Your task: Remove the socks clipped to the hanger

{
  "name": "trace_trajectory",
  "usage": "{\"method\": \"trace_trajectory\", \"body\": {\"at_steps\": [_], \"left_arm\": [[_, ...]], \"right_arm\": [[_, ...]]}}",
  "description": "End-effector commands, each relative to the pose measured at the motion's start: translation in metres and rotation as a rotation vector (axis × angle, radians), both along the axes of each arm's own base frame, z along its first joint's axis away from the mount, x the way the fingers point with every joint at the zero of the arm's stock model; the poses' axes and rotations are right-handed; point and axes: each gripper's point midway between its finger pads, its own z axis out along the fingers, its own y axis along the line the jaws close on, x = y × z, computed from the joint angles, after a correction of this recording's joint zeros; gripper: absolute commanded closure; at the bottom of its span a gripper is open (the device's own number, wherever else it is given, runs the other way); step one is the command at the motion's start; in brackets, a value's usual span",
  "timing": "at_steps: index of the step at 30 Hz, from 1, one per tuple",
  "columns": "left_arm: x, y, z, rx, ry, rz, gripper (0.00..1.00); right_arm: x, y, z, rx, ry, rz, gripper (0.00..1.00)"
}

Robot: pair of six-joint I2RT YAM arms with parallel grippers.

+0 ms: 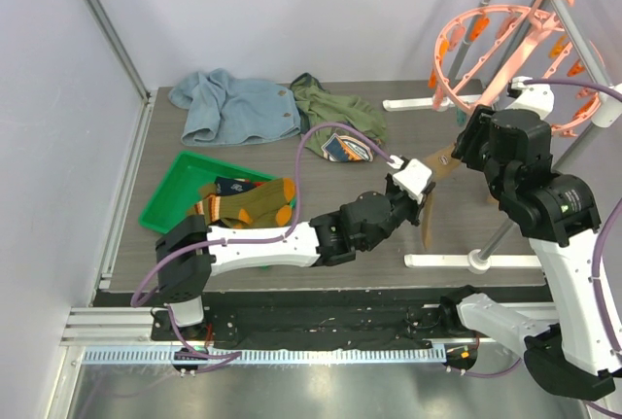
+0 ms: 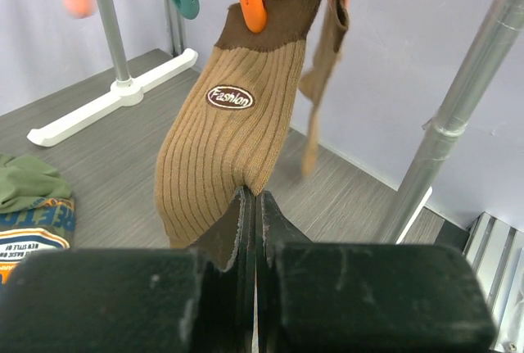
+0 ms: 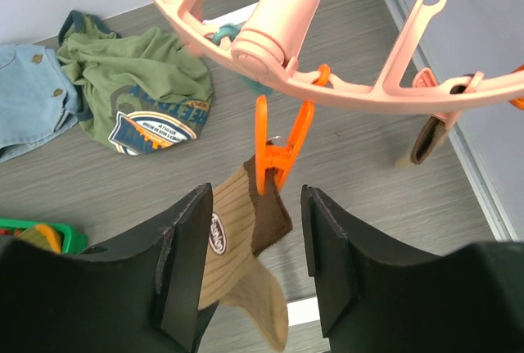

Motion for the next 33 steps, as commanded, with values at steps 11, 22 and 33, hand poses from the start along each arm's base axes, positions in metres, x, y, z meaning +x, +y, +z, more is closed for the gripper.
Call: {"method": "trace_trajectory", "body": {"at_steps": [11, 22, 33], "left_arm": [[-0.004, 0.021, 0.045, -0.086, -0.033, 0.026, 1.00], [-0.006, 0.020, 0.037, -0.078, -0.022, 0.022, 1.00], [-0.005, 0.020, 0.037, -0.080, -0.021, 0.026, 1.00]], "right_arm": [[0.027, -0.001, 0.000, 0.001, -0.048, -0.081, 0.46], [0.038, 0.001, 0.003, 0.038, -0.098, -0.104, 0.52], [0.046, 0.004, 0.002, 0.047, -0.110, -0.105, 0.54]]}}
